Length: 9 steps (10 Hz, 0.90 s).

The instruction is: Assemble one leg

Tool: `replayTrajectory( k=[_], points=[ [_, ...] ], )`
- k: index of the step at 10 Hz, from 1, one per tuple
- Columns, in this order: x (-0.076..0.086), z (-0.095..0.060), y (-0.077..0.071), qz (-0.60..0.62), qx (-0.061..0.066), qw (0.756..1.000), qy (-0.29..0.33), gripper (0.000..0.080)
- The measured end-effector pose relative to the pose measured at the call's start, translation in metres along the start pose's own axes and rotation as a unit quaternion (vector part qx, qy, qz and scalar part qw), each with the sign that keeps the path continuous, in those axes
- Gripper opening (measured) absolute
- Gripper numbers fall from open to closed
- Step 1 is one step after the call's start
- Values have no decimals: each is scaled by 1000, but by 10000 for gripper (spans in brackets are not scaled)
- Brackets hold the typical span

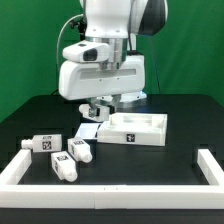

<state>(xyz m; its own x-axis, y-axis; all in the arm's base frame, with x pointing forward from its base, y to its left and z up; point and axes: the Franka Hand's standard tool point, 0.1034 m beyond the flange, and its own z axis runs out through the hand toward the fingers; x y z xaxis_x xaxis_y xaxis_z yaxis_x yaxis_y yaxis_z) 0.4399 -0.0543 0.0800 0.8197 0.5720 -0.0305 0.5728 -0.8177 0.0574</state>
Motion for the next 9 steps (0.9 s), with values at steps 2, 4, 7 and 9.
replayTrajectory(
  k=[2, 4, 7, 9],
  points=[
    [0, 0, 0, 0, 0, 1000, 0, 290],
    [6, -2, -13, 67, 13, 998, -12, 290],
    [19, -1, -34, 104, 21, 994, -9, 290],
    [12, 1, -29, 93, 21, 995, -11, 290]
  ],
)
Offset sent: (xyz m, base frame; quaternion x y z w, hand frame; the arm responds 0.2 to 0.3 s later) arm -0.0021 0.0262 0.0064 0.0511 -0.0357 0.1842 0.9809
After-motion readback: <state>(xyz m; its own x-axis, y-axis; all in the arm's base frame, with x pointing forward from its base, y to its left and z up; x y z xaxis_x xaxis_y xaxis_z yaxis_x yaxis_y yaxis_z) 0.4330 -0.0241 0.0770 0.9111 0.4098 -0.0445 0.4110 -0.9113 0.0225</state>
